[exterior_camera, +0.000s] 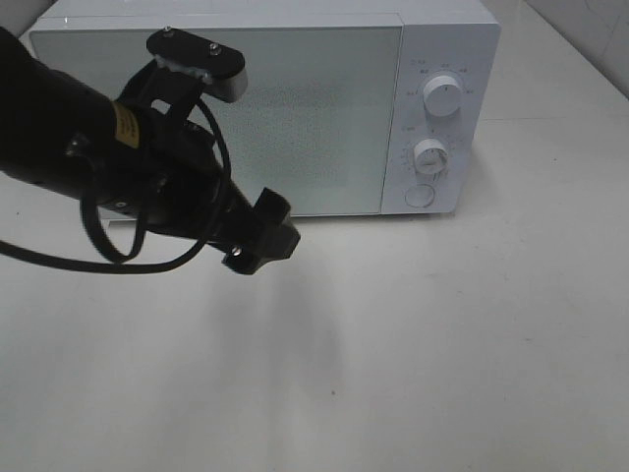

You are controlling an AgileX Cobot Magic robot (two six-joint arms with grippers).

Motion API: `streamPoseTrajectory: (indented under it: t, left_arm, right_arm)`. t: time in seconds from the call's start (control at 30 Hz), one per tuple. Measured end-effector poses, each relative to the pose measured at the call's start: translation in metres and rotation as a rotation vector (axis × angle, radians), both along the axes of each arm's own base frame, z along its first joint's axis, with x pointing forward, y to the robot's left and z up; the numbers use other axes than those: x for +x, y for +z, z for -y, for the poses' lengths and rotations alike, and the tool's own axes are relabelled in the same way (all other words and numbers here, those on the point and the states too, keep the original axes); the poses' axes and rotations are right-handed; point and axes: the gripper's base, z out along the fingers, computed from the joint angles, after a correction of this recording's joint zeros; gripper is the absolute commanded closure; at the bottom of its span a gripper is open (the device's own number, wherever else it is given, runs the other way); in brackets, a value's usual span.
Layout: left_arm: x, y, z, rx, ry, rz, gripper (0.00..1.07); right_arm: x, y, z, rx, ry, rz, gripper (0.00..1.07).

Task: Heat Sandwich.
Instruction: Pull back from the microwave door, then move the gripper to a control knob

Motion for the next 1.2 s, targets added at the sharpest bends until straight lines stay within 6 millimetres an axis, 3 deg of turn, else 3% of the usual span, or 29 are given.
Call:
streamPoseTrajectory:
  t: [0.17,0.33,0.63,0.7,0.73,0.87,0.9,1.1,1.2]
  left_arm:
    - [-0.005,0.007,-0.012,0.039,0.022,-0.042,0.08]
    - [0.000,0.023,-0.049,0.037,0.197,-0.124,0.08]
    - [0.007,0.036,-0.098,0.066,0.361,-0.171,0.08]
    - [0.008,0.040,-0.114,0.080,0.410,-0.177,0.08]
    - [0.008,0.045,-0.130,0.089,0.467,-0.185,0.08]
    - [0.007,0.051,-0.153,0.094,0.547,-0.194,0.08]
    - [0.005,0.056,-0.169,0.092,0.604,-0.189,0.08]
    - [-0.004,0.067,-0.200,0.089,0.711,-0.179,0.08]
    - [-0.017,0.067,-0.218,0.083,0.785,-0.178,0.08]
  right_arm:
    - [0.000,0.000,0.000,0.000,0.000,0.000,0.32]
    - [0.000,0.000,0.000,0.000,0.000,0.000,0.32]
    - [0.000,0.000,0.000,-0.001,-0.001,0.000,0.32]
    - [0.000,0.000,0.000,-0.001,-0.001,0.000,0.32]
    - [0.000,0.000,0.000,-0.001,-0.001,0.000,0.32]
    - [0.000,0.000,0.000,-0.001,-0.001,0.000,0.32]
    - [0.000,0.000,0.000,-0.001,-0.001,0.000,0.32]
    - [0.000,0.000,0.000,-0.001,-0.001,0.000,0.32]
    - [0.000,0.000,0.000,-0.001,-0.001,0.000,0.32]
